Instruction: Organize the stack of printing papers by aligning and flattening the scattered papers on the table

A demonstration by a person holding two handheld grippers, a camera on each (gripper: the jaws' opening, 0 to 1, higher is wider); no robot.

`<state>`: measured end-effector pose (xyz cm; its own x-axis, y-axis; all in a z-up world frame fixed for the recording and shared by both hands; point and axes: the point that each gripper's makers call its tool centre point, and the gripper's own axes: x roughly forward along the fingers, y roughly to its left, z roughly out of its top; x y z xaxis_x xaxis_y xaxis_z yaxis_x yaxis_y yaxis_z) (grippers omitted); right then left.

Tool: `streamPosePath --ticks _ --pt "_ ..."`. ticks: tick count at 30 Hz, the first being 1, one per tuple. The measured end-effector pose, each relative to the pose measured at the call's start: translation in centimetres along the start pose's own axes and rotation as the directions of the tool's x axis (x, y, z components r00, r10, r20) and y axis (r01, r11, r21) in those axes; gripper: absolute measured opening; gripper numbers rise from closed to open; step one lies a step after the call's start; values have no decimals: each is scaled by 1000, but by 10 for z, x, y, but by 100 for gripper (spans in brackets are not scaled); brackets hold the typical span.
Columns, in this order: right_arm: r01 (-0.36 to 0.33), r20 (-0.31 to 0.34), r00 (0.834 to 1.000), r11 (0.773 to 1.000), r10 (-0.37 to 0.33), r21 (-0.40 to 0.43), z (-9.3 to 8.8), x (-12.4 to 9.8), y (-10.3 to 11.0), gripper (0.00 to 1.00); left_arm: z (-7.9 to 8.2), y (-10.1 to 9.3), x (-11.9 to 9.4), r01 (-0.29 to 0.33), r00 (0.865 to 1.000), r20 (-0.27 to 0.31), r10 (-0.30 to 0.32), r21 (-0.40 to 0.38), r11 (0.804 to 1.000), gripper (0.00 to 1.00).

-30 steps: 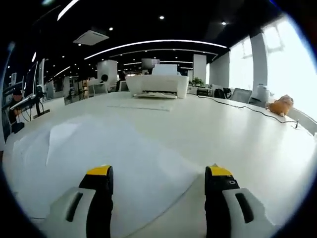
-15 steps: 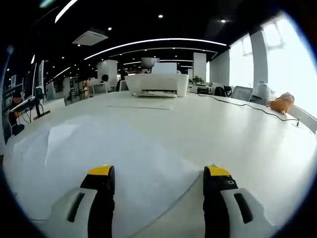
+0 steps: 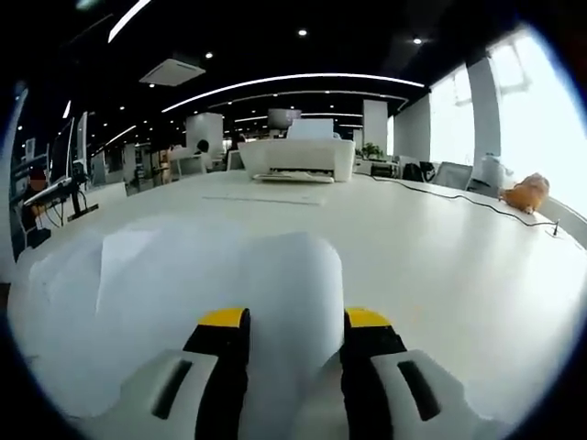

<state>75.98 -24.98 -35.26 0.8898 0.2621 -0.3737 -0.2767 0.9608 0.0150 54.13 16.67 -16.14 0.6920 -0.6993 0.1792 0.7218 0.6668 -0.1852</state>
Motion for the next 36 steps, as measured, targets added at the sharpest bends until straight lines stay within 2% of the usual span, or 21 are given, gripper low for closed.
streamPosePath --ticks 4,9,11,16,23,27,31,33,36 --pt "-1 9 1000 1000 2 -24 3 0 0 32 0 0 0 1 1000 0 -1 0 1000 6" --pt "9 43 999 984 -2 -180 9 0 8 24 0 1 -1 0 1000 0 0 -1 1000 6" --pt "12 47 999 977 -2 -212 9 1 12 21 0 1 -1 0 1000 0 0 -2 1000 6" --pt "12 44 999 981 -3 -196 9 2 9 19 1 1 -2 1 1000 0 -1 1 1000 6" --pt "-1 19 1000 997 3 -77 6 3 4 22 2 1 -3 -2 1000 2 2 7 1000 6" --pt "-3 15 1000 998 4 -66 4 2 5 22 4 1 -3 -2 1000 4 2 8 1000 6" --pt "14 14 1000 997 -13 -76 4 1 6 22 4 1 -2 -2 1000 4 2 8 1000 6" --pt "43 24 999 990 -40 -138 6 0 7 21 4 1 -2 -2 1000 4 2 6 1000 6" --pt "48 32 999 968 -41 -246 7 0 15 15 4 2 -2 -3 1000 6 3 6 1000 6"
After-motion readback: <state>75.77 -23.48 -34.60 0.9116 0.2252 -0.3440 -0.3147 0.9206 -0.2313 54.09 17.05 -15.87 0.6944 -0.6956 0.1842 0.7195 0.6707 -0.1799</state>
